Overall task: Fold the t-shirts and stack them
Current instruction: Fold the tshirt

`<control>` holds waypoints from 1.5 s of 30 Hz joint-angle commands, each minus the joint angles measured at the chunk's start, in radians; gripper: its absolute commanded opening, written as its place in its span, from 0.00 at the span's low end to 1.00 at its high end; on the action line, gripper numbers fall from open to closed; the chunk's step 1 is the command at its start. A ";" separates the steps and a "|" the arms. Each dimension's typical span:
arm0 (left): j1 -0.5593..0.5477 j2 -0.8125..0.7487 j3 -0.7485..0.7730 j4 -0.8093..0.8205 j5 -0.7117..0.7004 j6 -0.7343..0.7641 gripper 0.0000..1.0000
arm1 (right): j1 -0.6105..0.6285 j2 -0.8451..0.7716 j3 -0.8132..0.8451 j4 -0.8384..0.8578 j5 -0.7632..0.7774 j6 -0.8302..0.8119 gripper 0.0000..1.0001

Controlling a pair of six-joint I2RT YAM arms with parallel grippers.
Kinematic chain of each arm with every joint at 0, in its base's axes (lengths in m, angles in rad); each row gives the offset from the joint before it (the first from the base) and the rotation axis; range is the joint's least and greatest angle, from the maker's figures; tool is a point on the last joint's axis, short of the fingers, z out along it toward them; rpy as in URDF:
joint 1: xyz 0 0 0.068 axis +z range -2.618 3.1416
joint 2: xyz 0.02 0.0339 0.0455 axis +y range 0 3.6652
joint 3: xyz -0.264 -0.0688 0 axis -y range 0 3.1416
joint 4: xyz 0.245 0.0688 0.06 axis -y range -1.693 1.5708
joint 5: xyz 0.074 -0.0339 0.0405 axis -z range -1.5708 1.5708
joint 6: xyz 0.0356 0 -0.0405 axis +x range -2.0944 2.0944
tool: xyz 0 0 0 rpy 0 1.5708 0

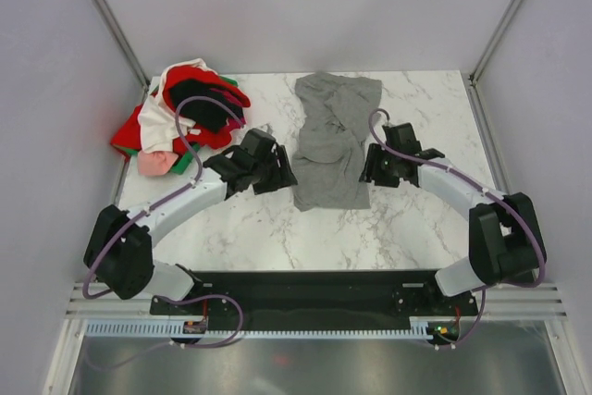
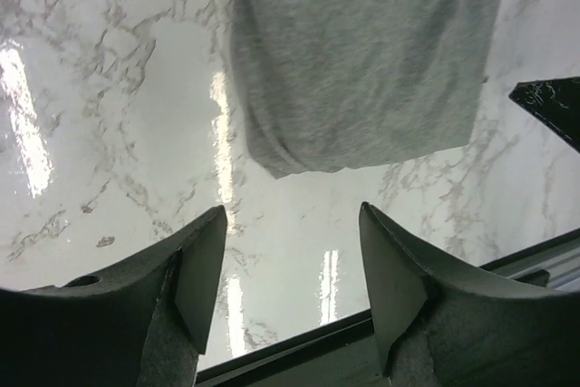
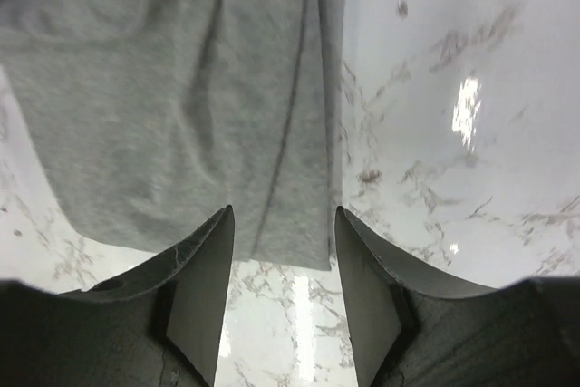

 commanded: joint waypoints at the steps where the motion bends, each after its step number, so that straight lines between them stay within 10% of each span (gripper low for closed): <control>1: 0.001 -0.029 -0.083 0.005 0.002 0.014 0.67 | -0.004 -0.016 -0.077 0.133 -0.067 0.033 0.56; 29: -0.019 0.006 -0.237 0.156 0.068 -0.087 0.58 | 0.000 -0.029 -0.329 0.263 -0.125 0.088 0.47; 35: -0.059 0.087 -0.251 0.248 0.082 -0.137 0.55 | -0.001 -0.016 -0.323 0.265 -0.095 0.080 0.00; 45: -0.128 0.255 -0.211 0.317 -0.017 -0.199 0.47 | -0.014 -0.076 -0.174 0.147 -0.072 0.057 0.00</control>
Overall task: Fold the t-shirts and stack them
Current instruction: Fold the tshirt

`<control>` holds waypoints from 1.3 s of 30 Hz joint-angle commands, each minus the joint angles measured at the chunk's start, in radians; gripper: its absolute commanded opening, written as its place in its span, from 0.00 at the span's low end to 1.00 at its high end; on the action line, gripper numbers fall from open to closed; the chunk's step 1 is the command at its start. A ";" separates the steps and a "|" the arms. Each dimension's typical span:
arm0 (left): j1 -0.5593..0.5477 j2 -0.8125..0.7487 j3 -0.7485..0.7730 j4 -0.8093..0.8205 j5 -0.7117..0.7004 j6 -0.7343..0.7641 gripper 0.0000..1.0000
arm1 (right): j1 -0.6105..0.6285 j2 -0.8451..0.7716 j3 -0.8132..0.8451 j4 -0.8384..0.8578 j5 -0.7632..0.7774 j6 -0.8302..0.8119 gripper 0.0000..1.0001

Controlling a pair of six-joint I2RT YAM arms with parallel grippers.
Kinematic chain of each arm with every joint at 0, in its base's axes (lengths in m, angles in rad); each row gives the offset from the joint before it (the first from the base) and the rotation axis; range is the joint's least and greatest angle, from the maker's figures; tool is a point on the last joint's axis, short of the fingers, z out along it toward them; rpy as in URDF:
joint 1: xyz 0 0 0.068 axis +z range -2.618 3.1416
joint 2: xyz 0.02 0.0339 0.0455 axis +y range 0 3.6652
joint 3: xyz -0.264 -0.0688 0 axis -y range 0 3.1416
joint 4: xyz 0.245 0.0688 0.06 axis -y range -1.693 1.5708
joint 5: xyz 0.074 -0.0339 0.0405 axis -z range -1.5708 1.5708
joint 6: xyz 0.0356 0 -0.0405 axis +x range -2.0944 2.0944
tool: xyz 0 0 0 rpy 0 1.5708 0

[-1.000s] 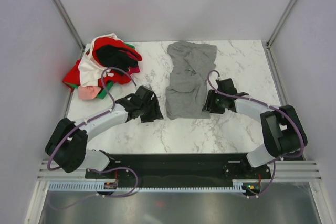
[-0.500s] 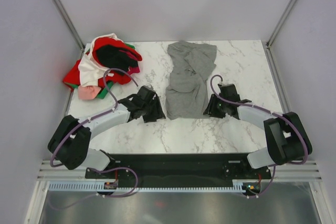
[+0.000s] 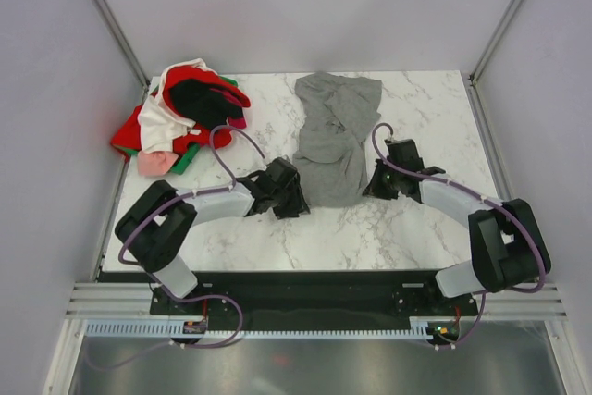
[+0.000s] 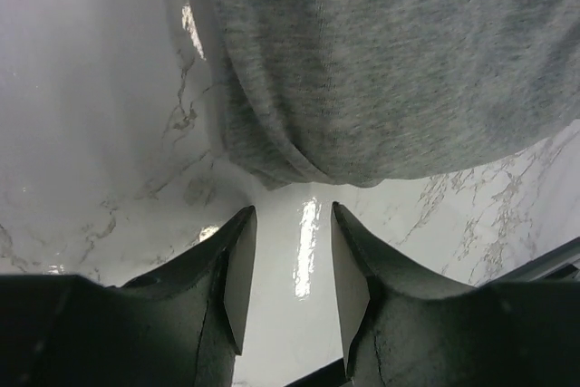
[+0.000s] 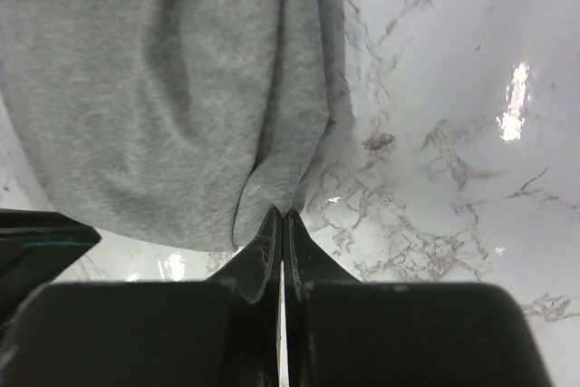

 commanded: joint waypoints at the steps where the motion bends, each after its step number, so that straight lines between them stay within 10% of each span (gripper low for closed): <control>1: -0.023 0.038 -0.010 0.033 -0.090 -0.056 0.47 | -0.004 -0.041 0.061 -0.034 0.012 -0.020 0.00; 17: -0.042 0.135 0.041 0.035 -0.285 0.019 0.45 | -0.040 -0.040 0.077 -0.062 -0.014 -0.044 0.00; 22: -0.044 0.142 0.049 0.032 -0.337 0.029 0.02 | -0.056 -0.034 0.089 -0.070 -0.027 -0.055 0.00; 39: -0.163 -0.210 0.260 -0.365 -0.334 0.084 0.02 | -0.107 -0.380 0.048 -0.234 -0.165 0.022 0.00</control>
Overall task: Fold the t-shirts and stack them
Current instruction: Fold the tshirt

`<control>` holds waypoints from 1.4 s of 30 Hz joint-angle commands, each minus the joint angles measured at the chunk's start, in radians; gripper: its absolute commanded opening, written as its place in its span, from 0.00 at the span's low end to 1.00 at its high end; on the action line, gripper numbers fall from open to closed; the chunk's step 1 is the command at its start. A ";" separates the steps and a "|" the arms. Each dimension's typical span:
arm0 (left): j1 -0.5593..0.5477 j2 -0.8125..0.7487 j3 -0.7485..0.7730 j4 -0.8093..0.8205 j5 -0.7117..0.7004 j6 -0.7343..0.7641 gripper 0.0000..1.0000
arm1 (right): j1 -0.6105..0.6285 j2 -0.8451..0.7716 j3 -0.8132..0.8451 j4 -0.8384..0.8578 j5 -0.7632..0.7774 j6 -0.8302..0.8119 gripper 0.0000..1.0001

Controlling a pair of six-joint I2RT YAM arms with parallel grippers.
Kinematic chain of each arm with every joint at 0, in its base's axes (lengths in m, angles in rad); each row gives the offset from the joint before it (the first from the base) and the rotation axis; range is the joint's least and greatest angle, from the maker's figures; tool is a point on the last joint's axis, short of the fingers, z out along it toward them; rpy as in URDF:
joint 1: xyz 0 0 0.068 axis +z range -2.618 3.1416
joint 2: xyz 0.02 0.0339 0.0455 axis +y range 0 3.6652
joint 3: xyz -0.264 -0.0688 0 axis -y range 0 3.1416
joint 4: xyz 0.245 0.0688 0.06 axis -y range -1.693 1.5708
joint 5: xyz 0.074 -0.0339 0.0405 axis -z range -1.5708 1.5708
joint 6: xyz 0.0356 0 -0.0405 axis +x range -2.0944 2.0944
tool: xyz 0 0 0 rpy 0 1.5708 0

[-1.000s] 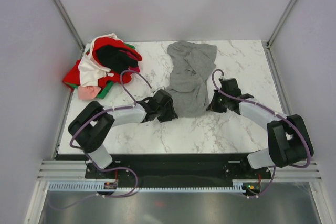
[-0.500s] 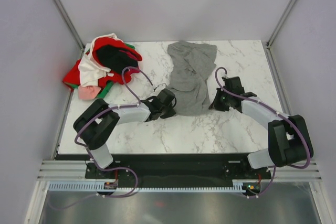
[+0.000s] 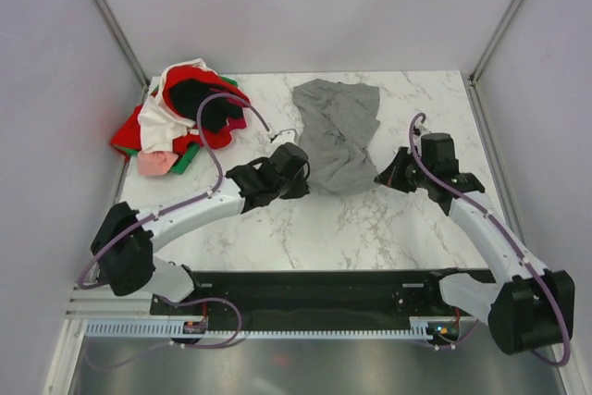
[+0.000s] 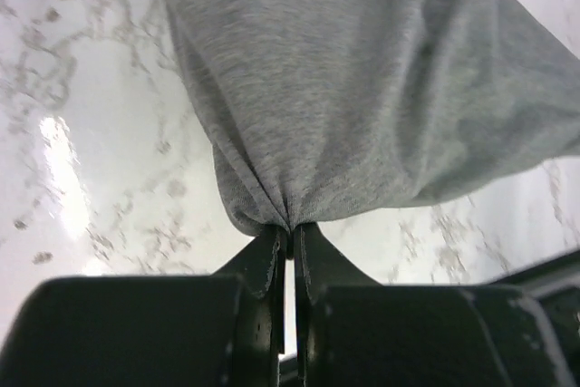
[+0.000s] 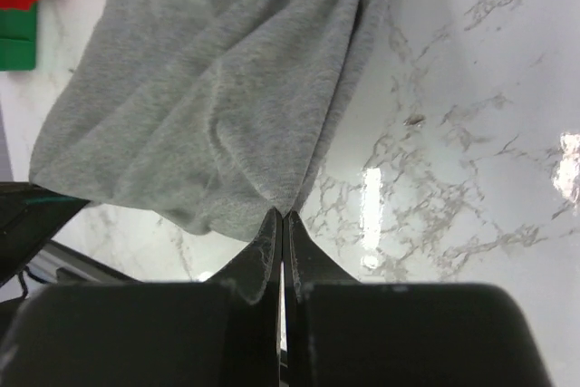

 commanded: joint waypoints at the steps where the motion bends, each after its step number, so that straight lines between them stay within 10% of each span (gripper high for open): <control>1: -0.102 -0.066 0.027 -0.141 -0.025 -0.042 0.02 | 0.005 -0.132 -0.045 -0.095 -0.043 0.043 0.00; 14: -0.357 -0.098 0.305 -0.619 -0.057 -0.219 0.02 | 0.012 -0.500 0.117 -0.581 0.083 0.057 0.00; 21: -0.292 -0.006 0.574 -0.733 -0.157 -0.093 0.02 | 0.011 -0.300 0.365 -0.571 0.173 -0.011 0.00; 42: 0.154 0.423 0.800 -0.599 0.166 0.163 0.04 | 0.011 0.412 0.658 -0.332 0.250 -0.075 0.00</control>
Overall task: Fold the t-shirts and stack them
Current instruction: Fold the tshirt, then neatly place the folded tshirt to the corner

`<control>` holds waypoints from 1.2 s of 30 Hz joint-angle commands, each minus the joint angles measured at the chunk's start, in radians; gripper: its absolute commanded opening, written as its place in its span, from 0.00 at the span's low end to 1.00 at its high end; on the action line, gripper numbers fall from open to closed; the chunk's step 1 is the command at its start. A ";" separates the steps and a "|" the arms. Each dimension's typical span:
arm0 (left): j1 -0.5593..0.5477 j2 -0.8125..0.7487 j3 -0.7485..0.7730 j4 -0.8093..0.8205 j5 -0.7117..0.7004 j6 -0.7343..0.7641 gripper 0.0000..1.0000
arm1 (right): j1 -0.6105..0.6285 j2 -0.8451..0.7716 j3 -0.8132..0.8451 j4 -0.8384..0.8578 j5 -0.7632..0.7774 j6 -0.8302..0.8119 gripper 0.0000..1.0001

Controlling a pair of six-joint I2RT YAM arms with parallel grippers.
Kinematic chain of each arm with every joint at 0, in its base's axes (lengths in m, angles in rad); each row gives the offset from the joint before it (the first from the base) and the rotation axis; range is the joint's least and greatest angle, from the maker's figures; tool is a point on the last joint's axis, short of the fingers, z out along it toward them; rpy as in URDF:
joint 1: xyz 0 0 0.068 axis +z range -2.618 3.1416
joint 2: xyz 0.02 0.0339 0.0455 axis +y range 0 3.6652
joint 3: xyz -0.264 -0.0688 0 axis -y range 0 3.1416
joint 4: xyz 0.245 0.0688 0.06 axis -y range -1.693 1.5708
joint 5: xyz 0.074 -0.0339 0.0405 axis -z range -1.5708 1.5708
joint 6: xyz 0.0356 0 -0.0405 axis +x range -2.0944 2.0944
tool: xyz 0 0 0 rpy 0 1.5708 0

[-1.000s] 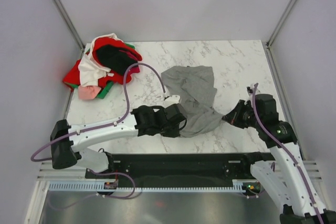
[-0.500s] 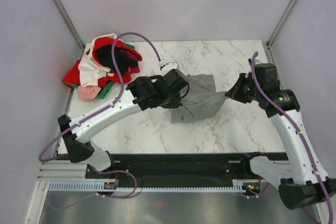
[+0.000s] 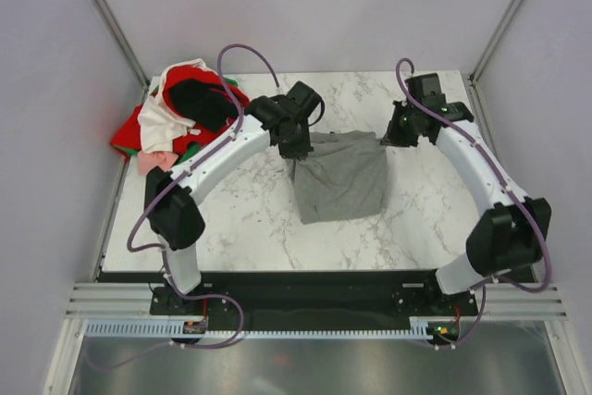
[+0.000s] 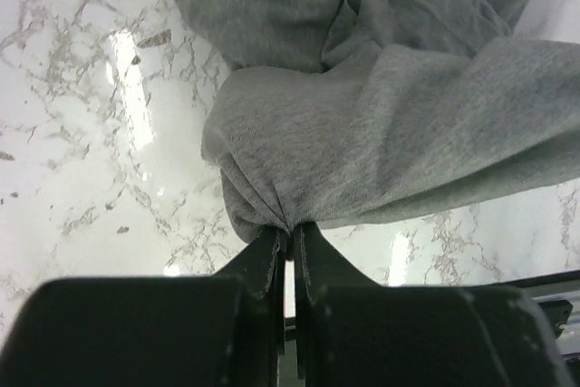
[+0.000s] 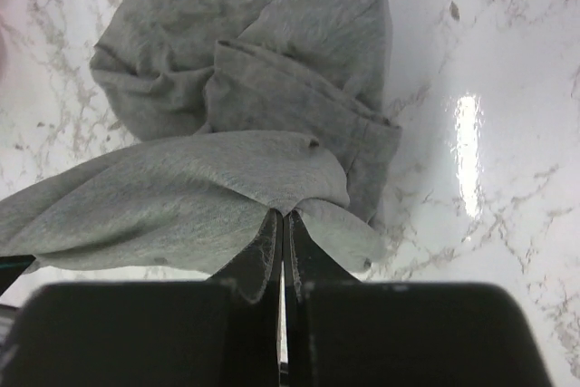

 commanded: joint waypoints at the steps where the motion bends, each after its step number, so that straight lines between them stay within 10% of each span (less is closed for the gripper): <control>1: 0.093 0.140 0.130 0.054 0.102 0.113 0.04 | 0.000 0.167 0.113 0.086 0.049 -0.017 0.00; 4: 0.180 0.331 0.224 0.061 0.111 0.167 0.13 | 0.000 0.373 0.235 0.121 0.044 -0.026 0.11; 5: 0.202 0.383 0.314 0.068 0.122 0.206 0.51 | 0.000 0.432 0.277 0.118 0.047 -0.034 0.23; 7: 0.259 0.553 0.499 0.059 0.209 0.245 0.68 | -0.001 0.590 0.430 0.077 0.087 -0.039 0.60; 10: 0.300 0.641 0.643 0.022 0.231 0.248 0.91 | -0.011 0.684 0.563 0.061 0.109 -0.023 0.84; 24: 0.287 0.199 0.044 0.254 0.162 0.219 0.83 | -0.021 0.295 -0.008 0.331 -0.078 -0.088 0.89; 36: 0.159 -0.107 -0.412 0.407 0.150 0.147 0.78 | -0.024 0.275 -0.219 0.454 -0.239 -0.126 0.98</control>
